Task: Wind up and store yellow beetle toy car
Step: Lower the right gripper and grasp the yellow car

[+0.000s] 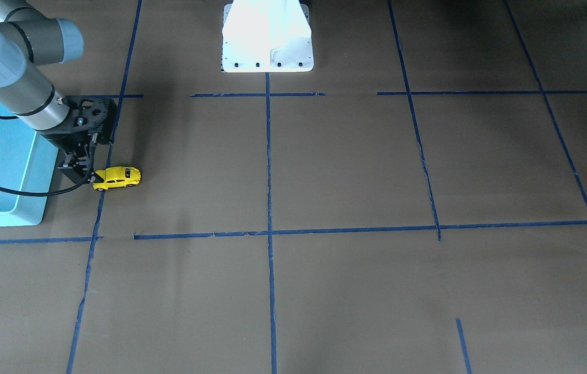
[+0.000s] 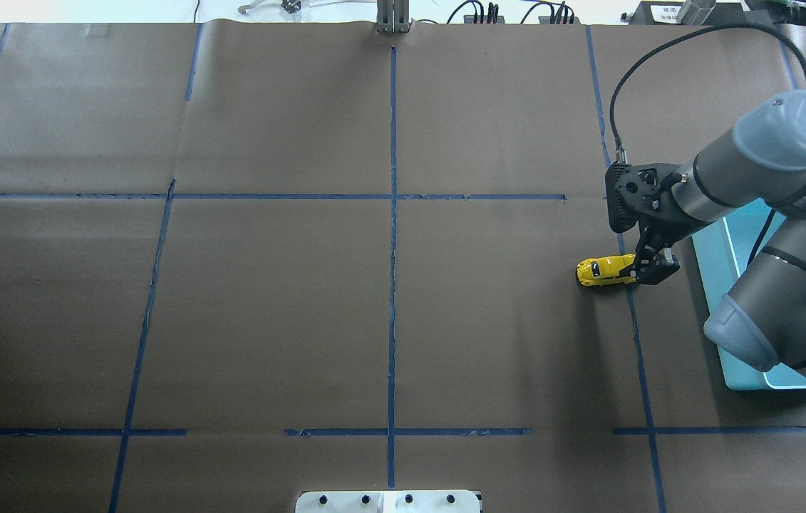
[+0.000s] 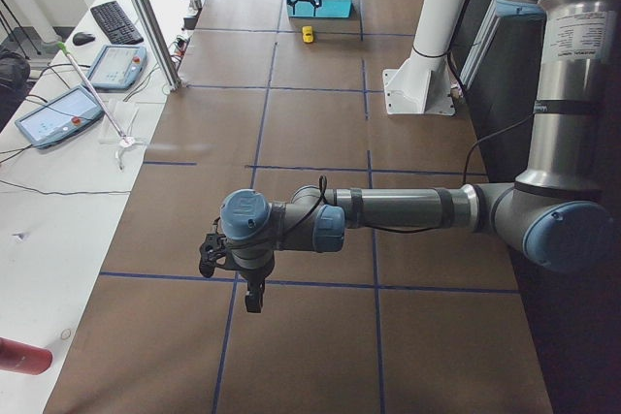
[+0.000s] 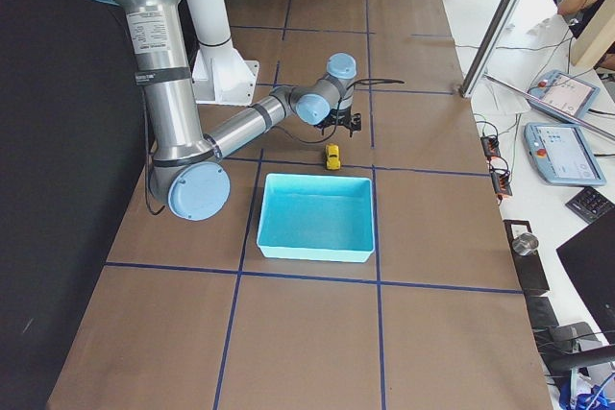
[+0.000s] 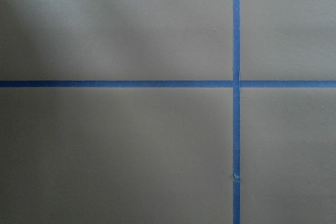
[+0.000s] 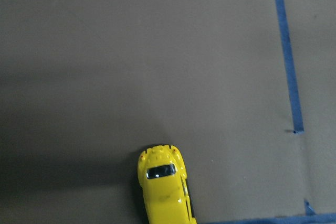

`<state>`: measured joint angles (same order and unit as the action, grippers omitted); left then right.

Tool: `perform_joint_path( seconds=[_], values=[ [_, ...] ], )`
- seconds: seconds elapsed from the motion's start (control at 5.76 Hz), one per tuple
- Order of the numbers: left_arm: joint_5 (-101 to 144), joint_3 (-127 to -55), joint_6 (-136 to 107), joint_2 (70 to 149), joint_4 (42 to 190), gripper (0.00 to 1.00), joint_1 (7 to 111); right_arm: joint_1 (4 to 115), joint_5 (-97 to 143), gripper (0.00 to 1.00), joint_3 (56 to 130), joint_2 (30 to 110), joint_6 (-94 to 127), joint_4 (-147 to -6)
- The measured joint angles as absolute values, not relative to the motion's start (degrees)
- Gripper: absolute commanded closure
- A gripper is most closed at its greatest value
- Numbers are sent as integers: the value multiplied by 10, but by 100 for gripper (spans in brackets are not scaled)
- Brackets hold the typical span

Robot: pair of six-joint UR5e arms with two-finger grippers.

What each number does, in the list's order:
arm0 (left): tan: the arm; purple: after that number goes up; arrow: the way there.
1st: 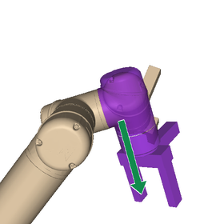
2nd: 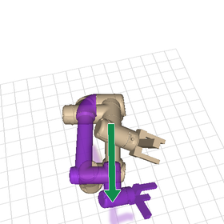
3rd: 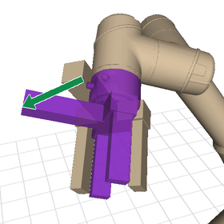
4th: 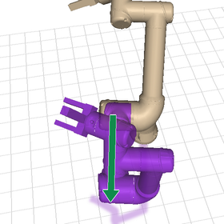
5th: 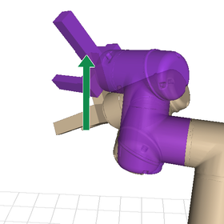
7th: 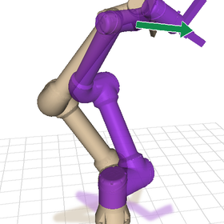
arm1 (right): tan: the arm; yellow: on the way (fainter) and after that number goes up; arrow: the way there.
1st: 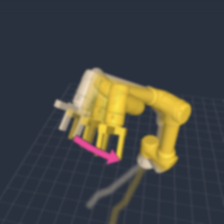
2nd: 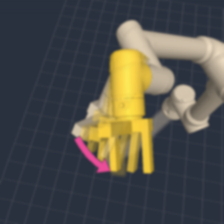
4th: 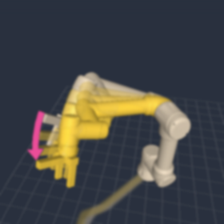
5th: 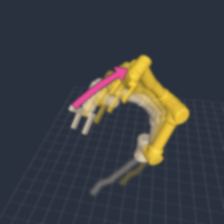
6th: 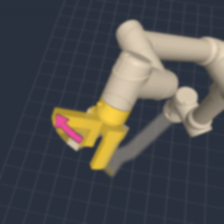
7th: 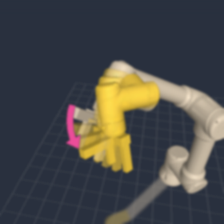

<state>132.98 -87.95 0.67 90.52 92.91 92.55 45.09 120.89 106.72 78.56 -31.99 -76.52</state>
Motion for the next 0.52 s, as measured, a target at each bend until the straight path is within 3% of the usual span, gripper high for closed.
perform_joint_path(
  seconds=[0.52],
  values=[
    [1330,-879,6,905,929,0,925,410,1147,0,1066,787,-401,-767]
  ],
)
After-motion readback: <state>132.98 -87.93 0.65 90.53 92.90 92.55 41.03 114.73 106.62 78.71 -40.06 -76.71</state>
